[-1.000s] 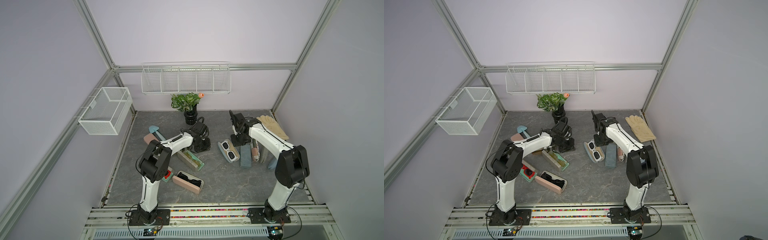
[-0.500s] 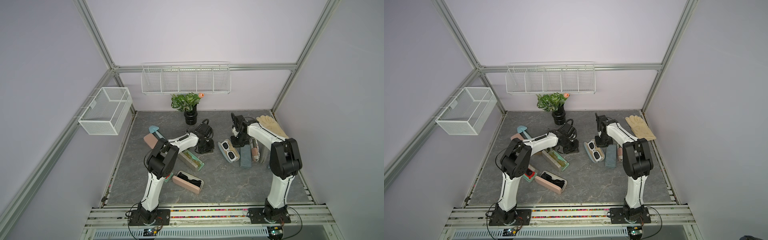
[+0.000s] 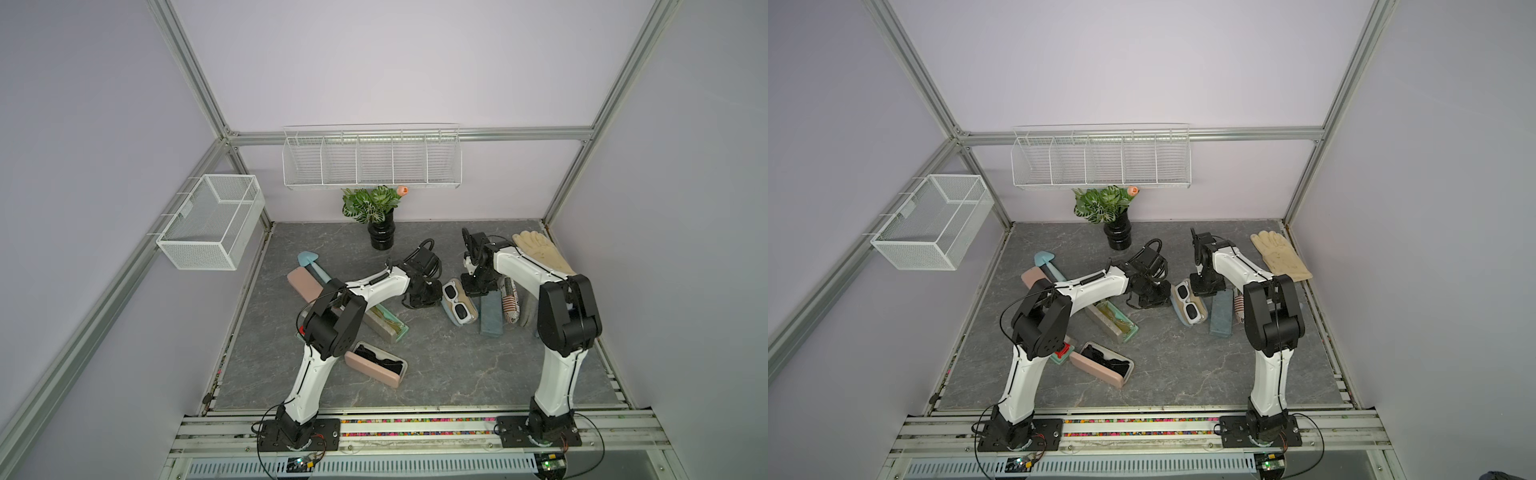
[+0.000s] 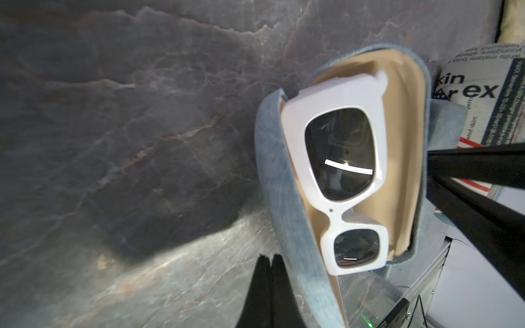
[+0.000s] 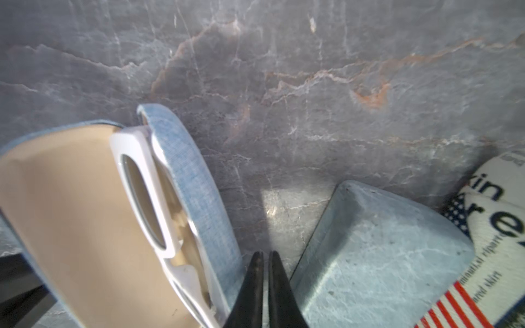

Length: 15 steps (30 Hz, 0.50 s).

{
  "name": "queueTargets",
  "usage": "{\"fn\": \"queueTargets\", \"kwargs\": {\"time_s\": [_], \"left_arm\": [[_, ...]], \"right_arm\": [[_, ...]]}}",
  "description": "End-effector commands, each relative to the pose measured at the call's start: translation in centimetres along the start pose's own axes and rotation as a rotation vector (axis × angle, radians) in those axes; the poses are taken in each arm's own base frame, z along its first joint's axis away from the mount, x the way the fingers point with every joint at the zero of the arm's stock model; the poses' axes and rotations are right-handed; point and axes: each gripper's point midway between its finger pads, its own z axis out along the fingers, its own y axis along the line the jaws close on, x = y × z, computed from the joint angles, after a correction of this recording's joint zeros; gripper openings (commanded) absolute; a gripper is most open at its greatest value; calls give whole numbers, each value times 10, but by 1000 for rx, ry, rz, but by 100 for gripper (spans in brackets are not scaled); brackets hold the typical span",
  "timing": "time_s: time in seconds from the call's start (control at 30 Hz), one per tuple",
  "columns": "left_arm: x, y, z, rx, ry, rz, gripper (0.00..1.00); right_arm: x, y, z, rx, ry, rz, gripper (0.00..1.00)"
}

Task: Close the glasses case
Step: Close the glasses case at the center of the board.

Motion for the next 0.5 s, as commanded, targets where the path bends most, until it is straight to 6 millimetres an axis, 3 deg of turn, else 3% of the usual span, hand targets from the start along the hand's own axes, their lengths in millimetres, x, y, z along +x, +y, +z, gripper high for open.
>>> {"fn": "queueTargets", "kwargs": {"time_s": [0.0,0.47], "left_arm": [[2,-1,6,-10,16,-8,0],[3,-11,8,2,21,12,0]], "right_arm": [[12,2,12,-31,44,9,11],[19,32,12,-199,41,32,13]]}}
